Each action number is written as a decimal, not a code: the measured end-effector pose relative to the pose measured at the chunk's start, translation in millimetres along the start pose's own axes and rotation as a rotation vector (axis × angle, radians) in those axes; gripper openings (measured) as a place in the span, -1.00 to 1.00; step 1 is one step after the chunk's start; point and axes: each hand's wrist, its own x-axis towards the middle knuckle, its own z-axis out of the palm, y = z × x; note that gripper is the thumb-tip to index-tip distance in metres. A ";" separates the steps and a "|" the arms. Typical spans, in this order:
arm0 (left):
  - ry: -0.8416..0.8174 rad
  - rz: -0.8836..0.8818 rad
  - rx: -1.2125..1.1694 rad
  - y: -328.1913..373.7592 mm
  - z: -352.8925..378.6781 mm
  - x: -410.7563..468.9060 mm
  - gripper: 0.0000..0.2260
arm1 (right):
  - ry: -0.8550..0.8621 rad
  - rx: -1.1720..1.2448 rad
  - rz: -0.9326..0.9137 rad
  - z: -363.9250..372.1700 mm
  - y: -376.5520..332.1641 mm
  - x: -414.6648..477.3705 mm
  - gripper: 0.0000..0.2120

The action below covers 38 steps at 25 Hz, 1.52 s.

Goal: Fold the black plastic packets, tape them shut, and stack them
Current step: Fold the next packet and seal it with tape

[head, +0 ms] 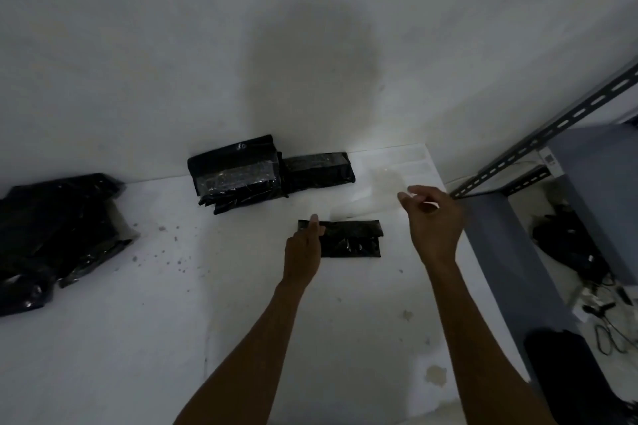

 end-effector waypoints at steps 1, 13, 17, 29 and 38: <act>-0.011 -0.040 -0.043 -2.0 -3.0 3.4 -0.47 | -0.001 0.037 0.022 5.6 7.0 -1.0 -0.87; 0.077 -0.061 -0.097 -17.9 -16.3 14.8 -0.60 | -0.080 0.053 0.172 42.7 78.8 -14.2 -0.96; 0.144 -0.041 -0.009 -17.7 -17.5 12.5 -0.87 | -0.093 -0.423 0.121 54.3 106.9 -12.7 -0.88; 0.235 0.079 0.202 -14.9 -8.6 5.3 -0.94 | -0.110 -0.508 0.086 61.1 135.9 -25.4 -0.91; 0.305 0.079 0.280 -32.5 -7.8 15.7 -0.86 | -0.179 -0.498 0.057 64.2 145.6 -22.6 -0.64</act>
